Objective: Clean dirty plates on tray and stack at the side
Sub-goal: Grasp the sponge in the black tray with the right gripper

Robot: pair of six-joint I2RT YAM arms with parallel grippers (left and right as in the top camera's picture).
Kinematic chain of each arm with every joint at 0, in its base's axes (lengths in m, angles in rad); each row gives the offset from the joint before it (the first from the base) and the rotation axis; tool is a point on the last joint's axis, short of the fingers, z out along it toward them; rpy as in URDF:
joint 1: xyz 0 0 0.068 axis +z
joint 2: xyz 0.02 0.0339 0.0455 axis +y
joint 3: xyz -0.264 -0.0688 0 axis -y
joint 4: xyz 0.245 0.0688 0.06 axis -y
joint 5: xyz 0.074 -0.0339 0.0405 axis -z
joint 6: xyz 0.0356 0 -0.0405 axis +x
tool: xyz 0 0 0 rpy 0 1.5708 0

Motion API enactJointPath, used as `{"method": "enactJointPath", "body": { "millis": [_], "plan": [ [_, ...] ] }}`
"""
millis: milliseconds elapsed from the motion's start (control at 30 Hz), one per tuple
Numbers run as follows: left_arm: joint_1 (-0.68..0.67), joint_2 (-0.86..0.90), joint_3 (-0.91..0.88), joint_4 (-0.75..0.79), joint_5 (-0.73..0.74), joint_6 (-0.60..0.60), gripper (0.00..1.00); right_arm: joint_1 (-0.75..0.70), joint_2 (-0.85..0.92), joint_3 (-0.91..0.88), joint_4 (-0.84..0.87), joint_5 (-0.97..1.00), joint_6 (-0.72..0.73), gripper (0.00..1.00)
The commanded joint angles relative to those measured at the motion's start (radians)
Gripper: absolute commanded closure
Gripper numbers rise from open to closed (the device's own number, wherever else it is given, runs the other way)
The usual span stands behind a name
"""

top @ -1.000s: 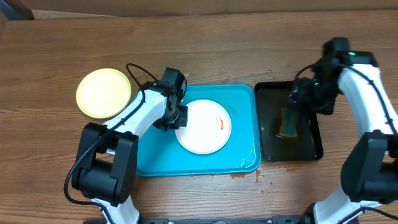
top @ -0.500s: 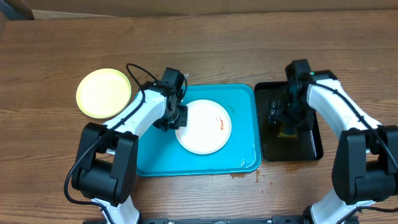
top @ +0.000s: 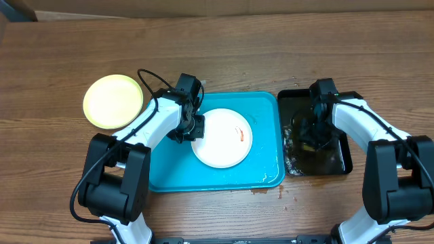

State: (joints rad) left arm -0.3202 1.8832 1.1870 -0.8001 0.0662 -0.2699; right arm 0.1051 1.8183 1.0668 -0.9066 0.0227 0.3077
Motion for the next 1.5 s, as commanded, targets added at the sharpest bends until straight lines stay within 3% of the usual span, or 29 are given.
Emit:
{"method": "enactJointPath", "body": {
  "millis": [0, 100, 167, 200, 233, 267, 300, 333, 367, 400, 433, 600, 633, 700, 733, 767, 800, 833, 867, 1100, 1300, 1467],
  "plan": [
    [0.002, 0.013, 0.005, -0.011, -0.021, 0.012, 0.96, -0.003, -0.002, 0.006, 0.044, 0.029, -0.023, 0.24],
    [0.002, 0.013, 0.005, -0.011, -0.021, 0.012, 0.96, -0.003, -0.002, 0.006, 0.076, 0.056, -0.023, 0.23],
    [0.002, 0.013, 0.005, -0.011, -0.021, 0.012, 0.96, -0.003, -0.002, 0.006, 0.089, 0.063, -0.023, 0.33],
    [0.002, 0.013, 0.005, -0.011, -0.021, 0.012, 0.96, -0.003, -0.002, 0.006, 0.092, 0.063, -0.023, 0.49],
    [0.002, 0.013, 0.005, -0.012, -0.021, 0.012, 0.96, -0.003, -0.002, 0.006, 0.095, 0.063, -0.023, 0.77],
    [0.002, 0.013, 0.005, -0.012, -0.021, 0.012, 0.96, -0.003, -0.002, 0.006, 0.096, 0.063, -0.023, 0.88],
    [0.002, 0.013, 0.005, -0.012, -0.021, 0.012, 0.96, -0.003, -0.001, 0.006, 0.098, 0.063, -0.023, 0.88],
    [0.002, 0.013, 0.005, -0.012, -0.021, 0.012, 0.95, -0.003, -0.001, 0.006, 0.103, 0.063, -0.023, 0.69],
    [0.002, 0.013, 0.005, -0.011, -0.021, 0.012, 0.94, -0.003, -0.002, 0.006, 0.112, 0.063, -0.023, 0.39],
    [0.002, 0.013, 0.005, -0.011, -0.021, 0.012, 0.93, -0.003, -0.002, 0.006, 0.125, 0.063, -0.023, 0.25],
    [0.002, 0.013, 0.005, -0.011, -0.021, 0.012, 0.91, -0.003, -0.002, 0.006, 0.141, 0.064, -0.023, 0.23],
    [0.002, 0.013, 0.005, -0.011, -0.022, 0.012, 0.88, -0.003, -0.001, 0.006, 0.237, 0.066, -0.023, 0.3],
    [0.002, 0.013, 0.005, -0.011, -0.022, 0.012, 0.87, -0.003, -0.001, 0.006, 0.26, 0.066, -0.023, 0.41],
    [0.002, 0.013, 0.005, -0.011, -0.022, 0.012, 0.87, -0.003, -0.001, 0.006, 0.267, 0.066, -0.023, 0.76],
    [0.002, 0.013, 0.005, -0.012, -0.022, 0.012, 0.87, -0.003, -0.001, 0.006, 0.269, 0.066, -0.023, 0.88],
    [0.002, 0.013, 0.005, -0.012, -0.022, 0.012, 0.87, -0.003, -0.001, 0.006, 0.272, 0.066, -0.023, 0.89],
    [0.002, 0.013, 0.005, -0.011, -0.022, 0.012, 0.87, -0.003, -0.001, 0.006, 0.275, 0.066, -0.023, 0.72],
    [0.002, 0.013, 0.005, -0.011, -0.022, 0.012, 0.87, -0.003, -0.002, 0.007, 0.277, 0.066, -0.023, 0.47],
    [0.002, 0.013, 0.005, -0.011, -0.022, 0.011, 0.85, -0.003, -0.002, 0.01, 0.274, 0.066, -0.024, 0.37],
    [0.002, 0.013, 0.005, -0.011, -0.023, 0.012, 0.8, -0.003, -0.002, 0.072, 0.132, 0.066, -0.027, 0.35],
    [0.002, 0.013, 0.005, -0.011, -0.022, 0.011, 0.8, -0.003, -0.002, 0.053, 0.093, 0.066, -0.027, 0.48],
    [0.002, 0.013, 0.005, -0.011, -0.022, 0.011, 0.79, -0.002, -0.002, 0.05, 0.092, 0.066, -0.027, 0.51]
  ]
}}
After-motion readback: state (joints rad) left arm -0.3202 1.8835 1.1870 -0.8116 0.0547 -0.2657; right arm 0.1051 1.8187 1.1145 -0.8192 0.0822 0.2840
